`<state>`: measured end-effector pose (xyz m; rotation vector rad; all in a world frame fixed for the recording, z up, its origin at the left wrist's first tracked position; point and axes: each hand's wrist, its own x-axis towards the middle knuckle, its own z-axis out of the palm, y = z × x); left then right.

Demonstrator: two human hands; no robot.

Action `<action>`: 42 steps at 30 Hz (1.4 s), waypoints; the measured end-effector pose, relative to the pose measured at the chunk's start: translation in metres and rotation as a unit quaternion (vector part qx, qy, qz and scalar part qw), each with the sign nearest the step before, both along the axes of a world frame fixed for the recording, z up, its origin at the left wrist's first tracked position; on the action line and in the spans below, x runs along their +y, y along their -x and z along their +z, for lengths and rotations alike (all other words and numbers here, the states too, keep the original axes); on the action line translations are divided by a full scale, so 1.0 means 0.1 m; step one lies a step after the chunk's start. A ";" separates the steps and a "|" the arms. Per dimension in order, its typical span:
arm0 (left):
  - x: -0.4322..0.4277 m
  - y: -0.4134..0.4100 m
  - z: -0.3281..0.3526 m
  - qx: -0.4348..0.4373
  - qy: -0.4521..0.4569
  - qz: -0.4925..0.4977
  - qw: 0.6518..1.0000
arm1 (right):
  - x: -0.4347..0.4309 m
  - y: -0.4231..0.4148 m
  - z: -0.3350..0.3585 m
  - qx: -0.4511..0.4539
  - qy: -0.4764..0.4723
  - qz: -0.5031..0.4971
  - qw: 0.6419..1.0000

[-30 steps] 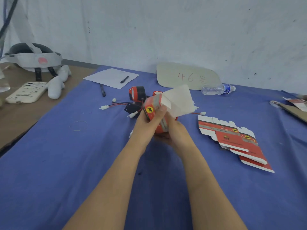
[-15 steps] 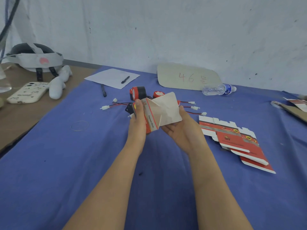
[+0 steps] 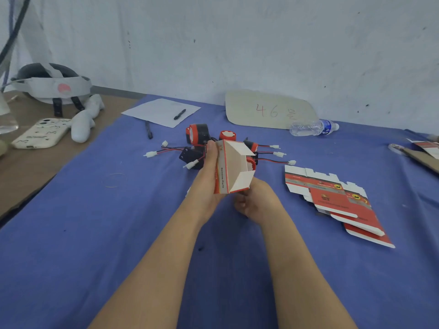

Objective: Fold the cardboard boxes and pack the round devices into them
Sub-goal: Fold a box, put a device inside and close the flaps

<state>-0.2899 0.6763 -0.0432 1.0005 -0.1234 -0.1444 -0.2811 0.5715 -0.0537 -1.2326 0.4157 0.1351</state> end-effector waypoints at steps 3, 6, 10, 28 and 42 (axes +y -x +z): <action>-0.06 -0.01 -0.04 -0.037 -0.077 0.114 0.990 | 0.00 -0.02 0.03 -0.074 0.049 -0.080 0.993; -0.06 -0.03 -0.10 -0.098 -0.153 0.202 0.962 | 0.07 0.02 0.11 -0.159 0.006 -0.011 0.987; -0.04 -0.09 -0.19 -0.177 -0.246 0.268 0.914 | 0.18 0.04 0.05 -0.231 0.193 -0.016 0.954; 0.01 -0.09 -0.10 0.029 -0.153 0.246 0.957 | -0.05 -0.02 0.02 -0.139 -0.113 -0.197 0.964; 0.16 -0.14 -0.05 0.022 -0.050 0.364 0.930 | -0.09 -0.51 -0.01 -0.128 0.606 0.084 0.780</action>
